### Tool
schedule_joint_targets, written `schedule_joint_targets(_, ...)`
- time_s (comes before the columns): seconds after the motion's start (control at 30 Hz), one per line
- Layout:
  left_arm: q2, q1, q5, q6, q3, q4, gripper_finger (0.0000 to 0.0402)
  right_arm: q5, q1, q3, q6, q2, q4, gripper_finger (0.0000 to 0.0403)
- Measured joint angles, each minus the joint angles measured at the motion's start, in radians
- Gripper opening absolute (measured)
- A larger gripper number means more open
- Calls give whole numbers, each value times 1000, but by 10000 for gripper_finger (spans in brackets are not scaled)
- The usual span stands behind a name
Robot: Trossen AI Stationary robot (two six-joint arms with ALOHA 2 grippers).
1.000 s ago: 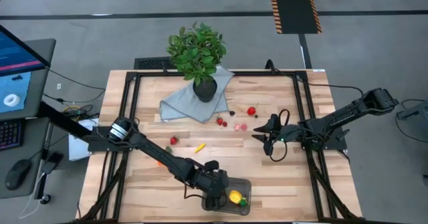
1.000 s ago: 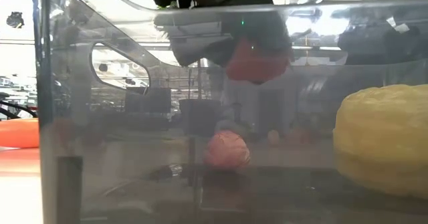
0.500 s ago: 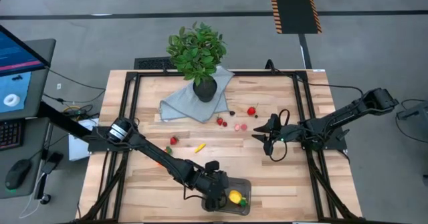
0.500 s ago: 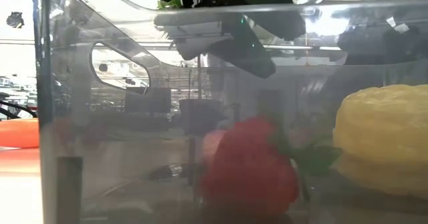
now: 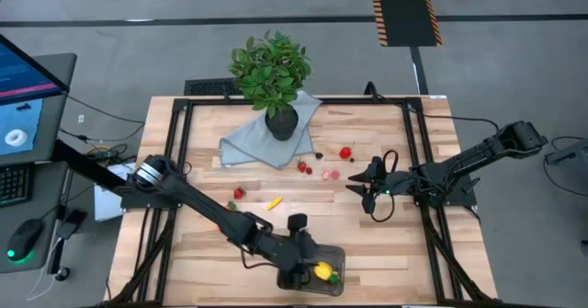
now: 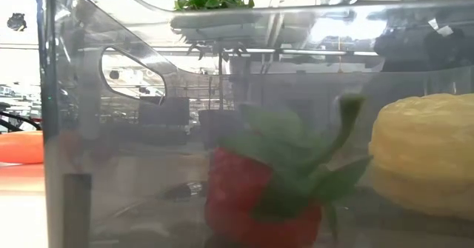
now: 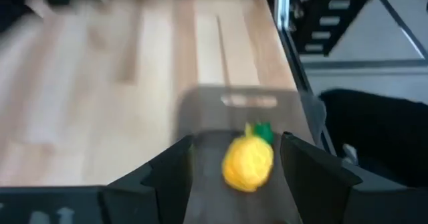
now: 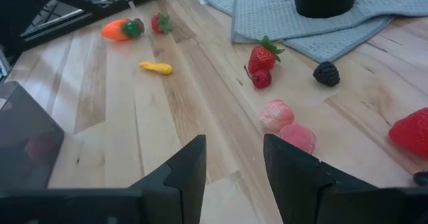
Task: Pick and placing Produce into tupperware
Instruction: Put the red strawberry into the black bin
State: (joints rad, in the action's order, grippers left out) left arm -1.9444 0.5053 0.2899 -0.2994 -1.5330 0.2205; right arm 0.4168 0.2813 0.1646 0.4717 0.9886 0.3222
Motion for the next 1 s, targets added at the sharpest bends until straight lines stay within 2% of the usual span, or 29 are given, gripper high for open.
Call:
schedule_joint_targets(0.17, 104, 15, 59, 96, 0, 22, 208, 0, 0, 0, 0, 0, 0, 171)
schedule_joint_targets(0.33, 200, 32, 55, 191, 6, 24, 208, 0, 0, 0, 0, 0, 11, 171)
schedule_joint_targets(0.47, 320, 32, 46, 249, 94, -30, 208, 0, 0, 0, 0, 0, 18, 171)
schedule_joint_targets(0.67, 589, -4, -23, 289, 353, -192, 208, 0, 0, 0, -2, 0, 43, 171)
schedule_joint_targets(0.87, 862, -7, -31, 288, 669, -419, 208, 6, -13, 1, -49, 0, 136, 171)
schedule_joint_targets(1.0, 1024, -8, -7, 259, 887, -539, 208, 35, -65, 2, -13, -4, 203, 171)
